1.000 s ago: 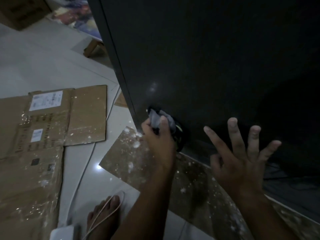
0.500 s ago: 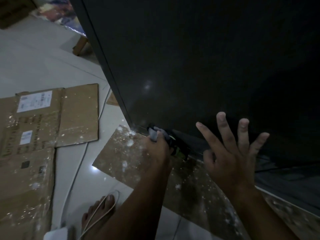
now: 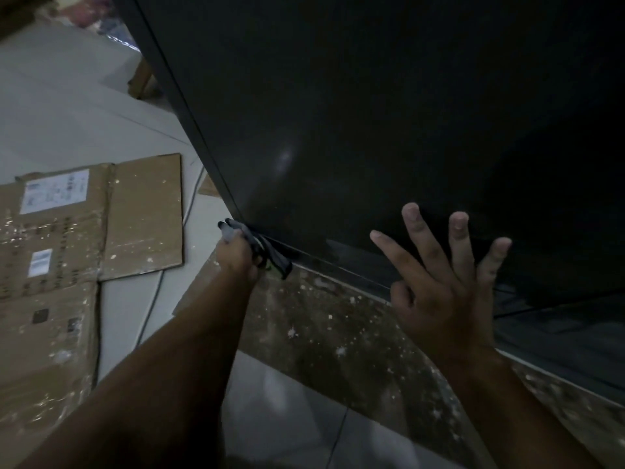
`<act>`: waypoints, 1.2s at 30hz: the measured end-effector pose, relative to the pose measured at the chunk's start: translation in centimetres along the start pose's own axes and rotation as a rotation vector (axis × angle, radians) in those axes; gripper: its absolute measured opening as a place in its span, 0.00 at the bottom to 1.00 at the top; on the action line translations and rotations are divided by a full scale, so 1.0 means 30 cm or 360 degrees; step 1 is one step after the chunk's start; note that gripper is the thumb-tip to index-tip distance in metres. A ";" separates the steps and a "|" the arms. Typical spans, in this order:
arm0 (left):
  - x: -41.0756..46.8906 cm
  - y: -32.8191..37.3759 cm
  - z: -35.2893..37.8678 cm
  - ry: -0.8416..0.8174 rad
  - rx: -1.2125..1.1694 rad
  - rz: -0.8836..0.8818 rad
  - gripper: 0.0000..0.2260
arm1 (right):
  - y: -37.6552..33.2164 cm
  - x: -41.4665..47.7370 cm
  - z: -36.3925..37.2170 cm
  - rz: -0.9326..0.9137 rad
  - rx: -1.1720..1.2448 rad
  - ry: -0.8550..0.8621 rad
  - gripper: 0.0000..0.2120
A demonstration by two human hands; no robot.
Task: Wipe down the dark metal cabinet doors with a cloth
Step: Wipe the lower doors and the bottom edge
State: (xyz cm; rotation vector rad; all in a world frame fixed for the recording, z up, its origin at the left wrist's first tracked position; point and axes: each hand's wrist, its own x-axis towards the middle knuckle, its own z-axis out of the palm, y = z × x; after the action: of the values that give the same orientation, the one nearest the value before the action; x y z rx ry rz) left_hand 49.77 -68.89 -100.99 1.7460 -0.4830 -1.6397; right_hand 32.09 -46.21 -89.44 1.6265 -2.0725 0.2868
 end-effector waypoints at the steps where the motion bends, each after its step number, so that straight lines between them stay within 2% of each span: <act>1: 0.012 0.023 -0.002 0.0030 0.0009 -0.0008 0.15 | 0.001 -0.002 0.001 -0.0004 -0.0013 0.0003 0.30; 4: 0.006 0.007 0.012 -0.0013 0.0089 -0.0118 0.18 | -0.003 -0.004 0.001 -0.0004 -0.0017 -0.0001 0.29; 7: -0.016 -0.095 0.034 -0.0255 0.0257 -0.0057 0.11 | -0.006 -0.006 0.001 0.0006 -0.0020 0.0005 0.29; 9: -0.035 -0.143 0.051 -0.0292 0.0302 -0.0062 0.09 | -0.004 -0.009 0.002 0.0003 -0.0035 -0.0003 0.29; 14: -0.195 -0.247 0.100 -0.0499 0.0229 -0.0166 0.15 | -0.004 -0.021 0.011 -0.0012 -0.0105 -0.0025 0.31; 16: -0.288 -0.306 0.112 -0.0524 0.0258 0.0025 0.15 | 0.003 -0.020 0.012 -0.0041 -0.0167 -0.0040 0.34; 18: -0.380 -0.351 0.136 -0.0447 0.0349 0.0400 0.14 | 0.019 -0.021 0.010 -0.0093 -0.0237 -0.0055 0.35; 21: -0.525 -0.344 0.179 -0.0438 0.0164 0.0894 0.08 | 0.052 -0.032 -0.004 -0.0119 -0.0260 -0.0056 0.36; 25: -0.566 -0.266 0.177 -0.0390 -0.0029 0.1214 0.11 | 0.092 -0.050 -0.034 -0.0132 -0.0320 -0.0148 0.39; 27: -0.527 -0.245 0.159 -0.0306 -0.0004 0.1288 0.12 | 0.116 -0.062 -0.054 -0.0147 -0.0372 -0.0182 0.37; 30: -0.457 -0.260 0.147 -0.0210 0.0094 0.1175 0.14 | 0.165 -0.091 -0.091 -0.0173 -0.0347 -0.0230 0.37; 33: -0.464 -0.313 0.145 -0.0245 0.0301 0.1039 0.13 | 0.208 -0.122 -0.125 -0.0150 -0.0353 -0.0264 0.39; 36: -0.526 -0.365 0.153 -0.0347 0.0495 0.1039 0.11 | 0.213 -0.141 -0.134 -0.0082 -0.0328 -0.0243 0.40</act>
State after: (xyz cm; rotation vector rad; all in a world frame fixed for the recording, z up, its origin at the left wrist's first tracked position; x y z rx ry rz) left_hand 41.17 -51.54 -97.09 1.3926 -1.3145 -1.3184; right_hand 27.70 -39.08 -87.24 1.6158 -2.0892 -0.0695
